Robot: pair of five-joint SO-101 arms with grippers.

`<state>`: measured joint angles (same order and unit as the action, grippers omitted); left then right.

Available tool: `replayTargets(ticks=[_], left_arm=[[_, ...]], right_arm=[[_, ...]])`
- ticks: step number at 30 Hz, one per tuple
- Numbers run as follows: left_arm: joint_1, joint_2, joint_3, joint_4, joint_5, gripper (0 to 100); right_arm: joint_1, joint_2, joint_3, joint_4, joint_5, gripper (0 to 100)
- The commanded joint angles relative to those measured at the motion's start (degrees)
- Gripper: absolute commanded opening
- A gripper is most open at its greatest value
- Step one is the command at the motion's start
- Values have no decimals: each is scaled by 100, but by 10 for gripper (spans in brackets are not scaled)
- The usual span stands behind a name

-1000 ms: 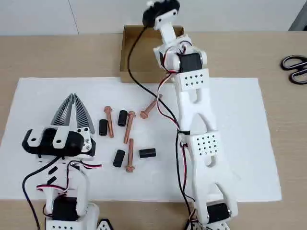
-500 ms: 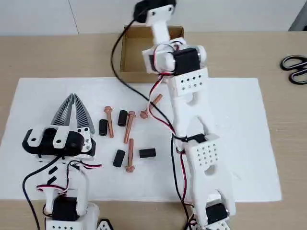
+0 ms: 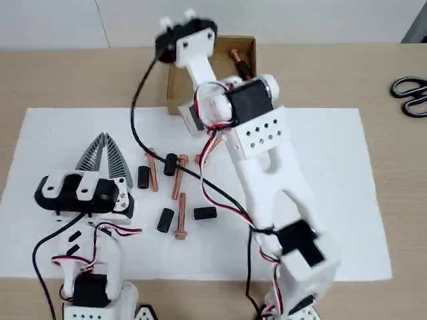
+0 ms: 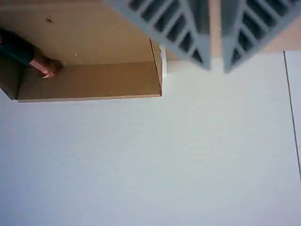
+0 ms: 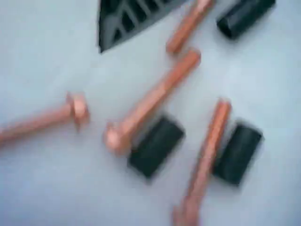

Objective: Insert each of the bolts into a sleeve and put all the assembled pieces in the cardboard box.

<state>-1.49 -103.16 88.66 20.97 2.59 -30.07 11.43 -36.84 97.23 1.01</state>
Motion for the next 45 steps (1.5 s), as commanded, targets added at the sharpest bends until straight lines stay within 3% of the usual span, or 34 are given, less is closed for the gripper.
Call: replayTargets(ticks=[1, 9, 12, 15, 23, 29, 38, 45], left_arm=[[0, -70, -22, 18, 44, 6], [-53, -70, -22, 343, 18, 6], [-316, -70, -22, 712, 9, 6], [-1196, -70, -22, 695, 26, 6], [-3938, -70, 356, 229, 167, 6], [-5160, -70, 734, 193, 659, 6], [-5556, -70, 760, 211, 738, 6], [-5530, -70, 760, 211, 738, 6]], right_arm=[[-48, -356, 993, -22, -53, 212], [-549, -295, 2119, -13, 0, 213], [-822, -286, 2611, -4, 554, 213], [-927, -321, 3015, -13, 1046, 213], [-567, -330, 3095, 13, 1169, 213], [-945, -321, 3288, 13, 2268, 213], [-1209, -277, 3464, -4, 3481, 213], [-1209, 84, 3473, -22, 3877, 213]])
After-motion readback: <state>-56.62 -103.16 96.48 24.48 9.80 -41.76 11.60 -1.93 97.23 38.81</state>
